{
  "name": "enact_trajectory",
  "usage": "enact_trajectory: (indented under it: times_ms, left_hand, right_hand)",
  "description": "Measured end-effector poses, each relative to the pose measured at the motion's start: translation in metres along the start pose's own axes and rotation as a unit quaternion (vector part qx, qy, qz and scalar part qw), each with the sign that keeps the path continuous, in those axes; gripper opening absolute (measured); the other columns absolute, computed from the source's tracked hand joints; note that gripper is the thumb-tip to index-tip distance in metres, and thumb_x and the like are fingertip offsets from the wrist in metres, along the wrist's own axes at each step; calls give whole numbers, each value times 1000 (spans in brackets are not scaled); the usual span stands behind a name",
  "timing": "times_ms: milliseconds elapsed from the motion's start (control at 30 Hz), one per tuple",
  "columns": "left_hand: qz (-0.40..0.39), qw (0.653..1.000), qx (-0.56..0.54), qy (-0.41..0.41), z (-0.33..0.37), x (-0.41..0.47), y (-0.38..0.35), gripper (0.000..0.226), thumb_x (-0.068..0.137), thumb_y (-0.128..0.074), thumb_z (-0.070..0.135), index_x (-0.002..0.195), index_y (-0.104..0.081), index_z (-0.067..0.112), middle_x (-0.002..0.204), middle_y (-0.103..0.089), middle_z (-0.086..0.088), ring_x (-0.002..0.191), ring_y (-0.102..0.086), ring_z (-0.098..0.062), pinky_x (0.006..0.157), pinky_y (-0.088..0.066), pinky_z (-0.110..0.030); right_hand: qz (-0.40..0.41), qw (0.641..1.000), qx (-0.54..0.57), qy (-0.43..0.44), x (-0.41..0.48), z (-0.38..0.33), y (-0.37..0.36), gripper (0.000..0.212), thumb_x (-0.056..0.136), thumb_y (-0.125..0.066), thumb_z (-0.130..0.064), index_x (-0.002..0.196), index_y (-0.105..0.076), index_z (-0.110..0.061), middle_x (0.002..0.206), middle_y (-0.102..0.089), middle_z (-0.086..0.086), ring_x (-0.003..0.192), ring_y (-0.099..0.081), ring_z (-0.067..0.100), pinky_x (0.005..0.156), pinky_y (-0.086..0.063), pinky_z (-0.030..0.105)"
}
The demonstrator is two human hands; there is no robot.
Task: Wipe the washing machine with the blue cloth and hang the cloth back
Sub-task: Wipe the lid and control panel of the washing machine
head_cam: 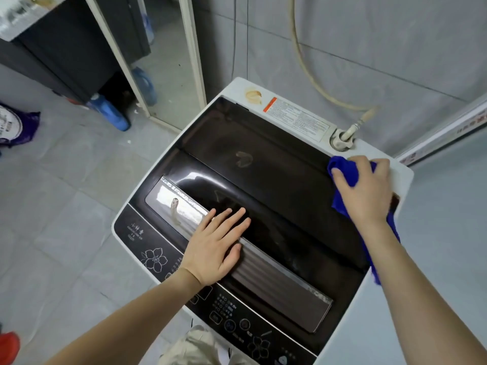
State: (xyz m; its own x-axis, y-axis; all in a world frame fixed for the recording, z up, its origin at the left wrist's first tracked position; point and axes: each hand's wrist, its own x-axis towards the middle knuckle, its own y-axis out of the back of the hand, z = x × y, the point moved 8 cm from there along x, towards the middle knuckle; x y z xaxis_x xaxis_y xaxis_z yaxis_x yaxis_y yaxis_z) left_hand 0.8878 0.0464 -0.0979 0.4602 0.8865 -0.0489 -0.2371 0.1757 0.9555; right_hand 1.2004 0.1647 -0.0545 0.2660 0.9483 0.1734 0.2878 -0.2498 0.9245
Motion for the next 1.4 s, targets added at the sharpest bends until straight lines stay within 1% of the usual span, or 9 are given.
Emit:
enact_trajectory:
  times_ms: [233,433,600,700,767,900,1100,1233,1400]
  left_hand:
    - [-4,1000,6,4,3,-1,3,53,99,-32,36,150,-40,25,159,-32,5,145,-34,-21,123,-15,-45]
    - [14,1000,-6,5,-1,0,-1,53,98,-35,35,150,-41,25,158,-34,5,144,-35,-20,123,-12,-43]
    - [15,1000,-9,-1,4,-2,6,52,97,-36,33,148,-44,23,157,-38,2,141,-40,-24,122,-17,-45]
    - [16,1000,-9,-5,5,-2,8,52,97,-36,34,148,-45,22,156,-39,1,140,-42,-25,121,-18,-46]
    - [23,1000,-12,-6,3,-2,6,53,97,-37,34,148,-44,22,157,-38,2,140,-41,-25,122,-17,-46]
    - [36,999,-26,-5,-1,-2,1,53,97,-39,34,148,-44,23,157,-38,3,141,-39,-23,123,-15,-44]
    - [26,999,-28,-7,1,-3,3,52,98,-37,35,149,-43,24,157,-37,4,142,-39,-22,124,-12,-43]
    - [31,999,-25,-12,1,-3,2,52,98,-38,35,149,-43,24,157,-38,4,141,-39,-22,124,-11,-42]
    - [53,998,-41,-13,-1,-3,-3,52,96,-41,35,147,-45,24,156,-38,5,139,-40,-20,124,-12,-42]
  right_hand:
    - [-97,957,64,265,-96,-56,-9,39,86,-59,-52,119,-57,-31,113,-41,-2,99,-50,17,62,-44,25]
    - [6,1000,9,9,-12,-3,-4,41,89,-56,-53,118,-53,-24,116,-43,11,101,-52,32,75,-38,31]
    - [-63,981,6,181,-42,-126,-34,38,90,-59,-47,120,-52,-24,119,-43,10,101,-49,25,69,-41,29]
    - [-97,949,33,297,-87,-124,-30,40,87,-61,-48,121,-54,-29,114,-40,2,98,-49,22,61,-47,30]
    - [-76,960,50,266,-79,-88,-21,39,86,-62,-50,120,-57,-30,111,-40,1,98,-50,23,68,-46,30]
    - [3,999,16,44,-9,-55,-22,41,88,-58,-50,120,-57,-24,116,-46,13,101,-53,35,78,-44,35]
    - [-69,983,17,172,-21,-158,-48,38,90,-58,-47,121,-52,-26,120,-44,7,103,-50,22,70,-37,26]
    - [-110,957,38,267,-68,-128,-39,40,85,-61,-52,121,-52,-35,115,-39,-5,100,-50,14,70,-42,24]
    - [-20,997,27,64,-4,-98,-39,37,87,-59,-51,117,-55,-28,114,-46,7,100,-54,29,76,-42,32]
